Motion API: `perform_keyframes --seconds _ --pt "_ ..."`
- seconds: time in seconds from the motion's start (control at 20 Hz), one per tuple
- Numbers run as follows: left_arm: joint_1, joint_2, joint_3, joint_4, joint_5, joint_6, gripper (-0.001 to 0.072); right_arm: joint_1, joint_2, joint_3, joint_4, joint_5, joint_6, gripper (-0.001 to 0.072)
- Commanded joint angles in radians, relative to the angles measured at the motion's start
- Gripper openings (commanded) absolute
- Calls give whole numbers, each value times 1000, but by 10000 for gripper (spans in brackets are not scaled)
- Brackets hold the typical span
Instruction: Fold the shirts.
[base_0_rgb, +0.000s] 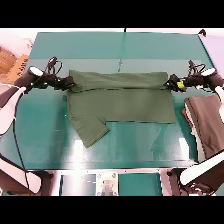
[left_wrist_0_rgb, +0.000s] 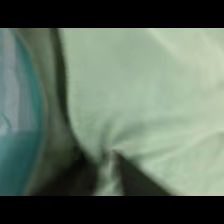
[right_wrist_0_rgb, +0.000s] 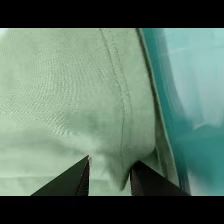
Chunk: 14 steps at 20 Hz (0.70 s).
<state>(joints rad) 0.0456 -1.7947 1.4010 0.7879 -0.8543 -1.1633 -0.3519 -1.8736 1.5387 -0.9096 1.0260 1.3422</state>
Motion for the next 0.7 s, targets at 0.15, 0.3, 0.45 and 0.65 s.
perform_keyframes --seconds 0.15,0.3,0.45,0.65 --pt "95 -6 184 -2 -510 -166 606 -93 97 127 -151 327 174 260" --pt "142 31 182 31 -703 -227 150 -119 199 3 -198 414 181 15" --pt "142 187 0 138 -678 -223 26 -150 375 -276 -199 351 180 14" --pt "142 512 -432 200 -480 -235 27 -207 690 -711 -197 208 196 17"
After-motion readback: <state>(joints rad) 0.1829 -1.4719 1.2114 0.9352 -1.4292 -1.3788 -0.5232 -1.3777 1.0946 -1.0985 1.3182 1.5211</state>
